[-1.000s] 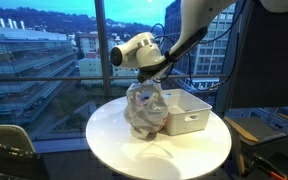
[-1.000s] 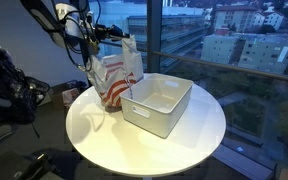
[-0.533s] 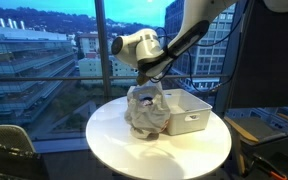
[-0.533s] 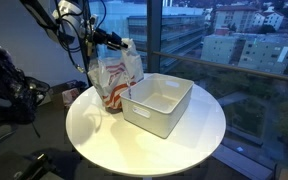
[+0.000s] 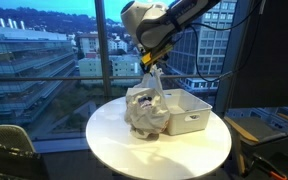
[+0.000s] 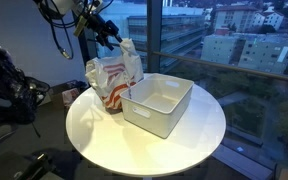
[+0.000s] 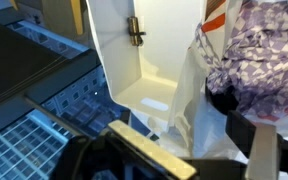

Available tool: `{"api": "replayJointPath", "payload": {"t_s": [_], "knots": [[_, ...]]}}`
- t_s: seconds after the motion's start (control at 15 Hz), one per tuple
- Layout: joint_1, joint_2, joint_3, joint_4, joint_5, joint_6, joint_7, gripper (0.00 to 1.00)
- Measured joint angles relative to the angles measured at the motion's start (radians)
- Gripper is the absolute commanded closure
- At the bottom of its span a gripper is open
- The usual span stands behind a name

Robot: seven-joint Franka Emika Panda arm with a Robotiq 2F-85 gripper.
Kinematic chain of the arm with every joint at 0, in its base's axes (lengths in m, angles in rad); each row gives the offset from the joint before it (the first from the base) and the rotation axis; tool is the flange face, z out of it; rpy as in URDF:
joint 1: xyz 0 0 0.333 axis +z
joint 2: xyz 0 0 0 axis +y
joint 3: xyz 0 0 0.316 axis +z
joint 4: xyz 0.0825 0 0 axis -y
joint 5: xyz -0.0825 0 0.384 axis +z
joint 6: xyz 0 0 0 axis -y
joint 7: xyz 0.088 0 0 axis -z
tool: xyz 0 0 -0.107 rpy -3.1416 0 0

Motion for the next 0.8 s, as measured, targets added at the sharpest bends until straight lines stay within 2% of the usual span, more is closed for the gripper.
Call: {"api": "replayJointPath", "payload": {"t_s": [0.33,0.53,0.8], "knots": [[-0.034,-0.069,-0.03,-0.012,0.315,-0.043,-0.297,0.0],[-0.041,-0.083,-0.053,-0.019,0.464,-0.107,-0.451,0.0],[-0.046,-0.084,-0.073,-0.026,0.524,-0.138,-0.544,0.0]]}}
